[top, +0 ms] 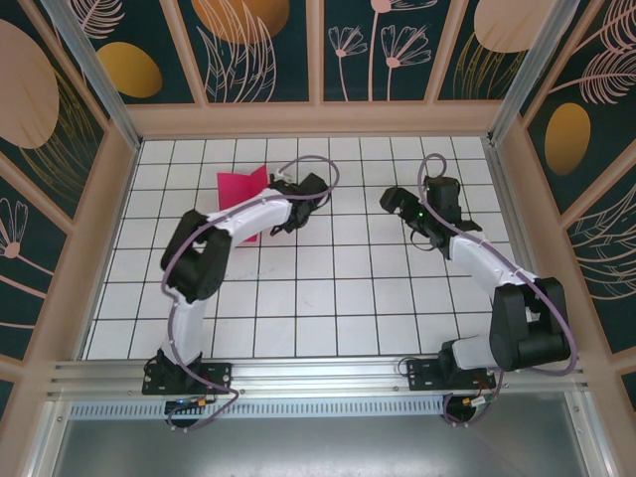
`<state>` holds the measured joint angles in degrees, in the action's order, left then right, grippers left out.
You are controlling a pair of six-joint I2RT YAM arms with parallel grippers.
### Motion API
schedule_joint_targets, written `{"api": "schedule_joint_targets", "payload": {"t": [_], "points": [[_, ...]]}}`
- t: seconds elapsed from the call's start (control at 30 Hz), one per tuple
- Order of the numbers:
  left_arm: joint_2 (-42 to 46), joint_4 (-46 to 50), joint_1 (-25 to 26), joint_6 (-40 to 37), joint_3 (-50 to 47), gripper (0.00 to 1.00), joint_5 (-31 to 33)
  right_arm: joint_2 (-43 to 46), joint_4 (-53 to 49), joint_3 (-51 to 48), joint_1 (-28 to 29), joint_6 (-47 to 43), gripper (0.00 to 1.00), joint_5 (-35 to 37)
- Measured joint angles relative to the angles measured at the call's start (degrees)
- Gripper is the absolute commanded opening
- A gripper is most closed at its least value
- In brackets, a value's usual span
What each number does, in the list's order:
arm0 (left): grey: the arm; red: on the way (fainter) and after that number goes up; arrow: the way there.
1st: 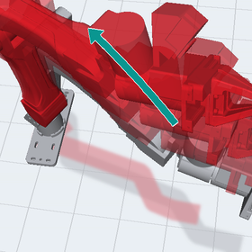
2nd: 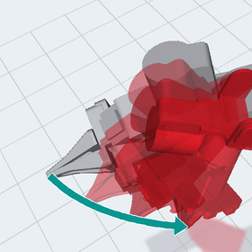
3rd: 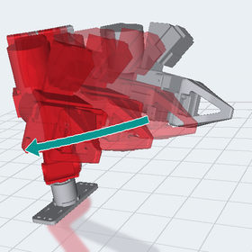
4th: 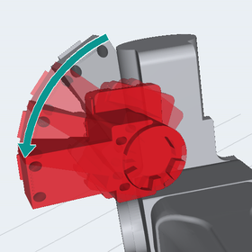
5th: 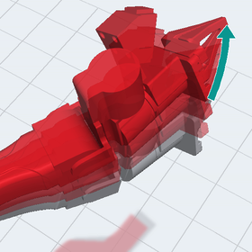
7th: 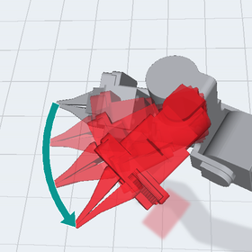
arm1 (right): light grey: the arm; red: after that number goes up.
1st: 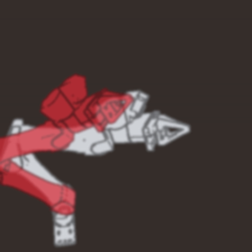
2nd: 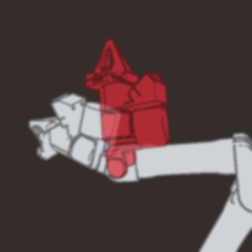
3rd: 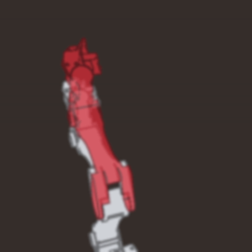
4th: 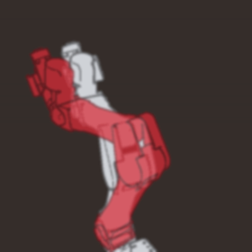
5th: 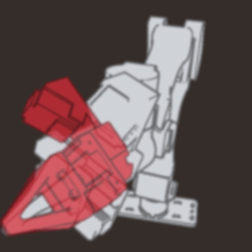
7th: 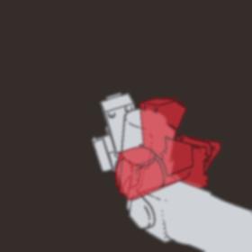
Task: Fold a paper plane with a square sheet of paper (pick it up from the middle)
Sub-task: Turn over the paper at the center of the table.
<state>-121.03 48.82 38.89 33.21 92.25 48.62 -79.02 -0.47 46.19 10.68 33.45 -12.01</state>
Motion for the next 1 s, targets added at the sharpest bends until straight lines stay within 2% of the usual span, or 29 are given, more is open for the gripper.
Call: {"api": "schedule_joint_targets", "payload": {"t": [0.17,0.53,0.8,1.0], "points": [[-6.8,1.1,2.5,0.0,4.1,0.02,-1.2,-0.9,-0.3,0.0,-2.3,0.2,0.98,0.0],[-10.6,-2.6,4.6,-0.1,6.1,0.15,-9.9,-4.1,-0.8,0.0,-3.5,0.4,0.98,-0.1],[-9.6,-4.2,4.1,0.0,6.0,0.34,-14.7,-5.2,-1.9,1.0,-3.5,1.3,0.98,-0.9],[-0.5,-10.2,4.2,0.8,2.5,0.52,-27.3,-5.3,-2.5,3.0,-3.5,1.5,0.98,-2.3]]}}
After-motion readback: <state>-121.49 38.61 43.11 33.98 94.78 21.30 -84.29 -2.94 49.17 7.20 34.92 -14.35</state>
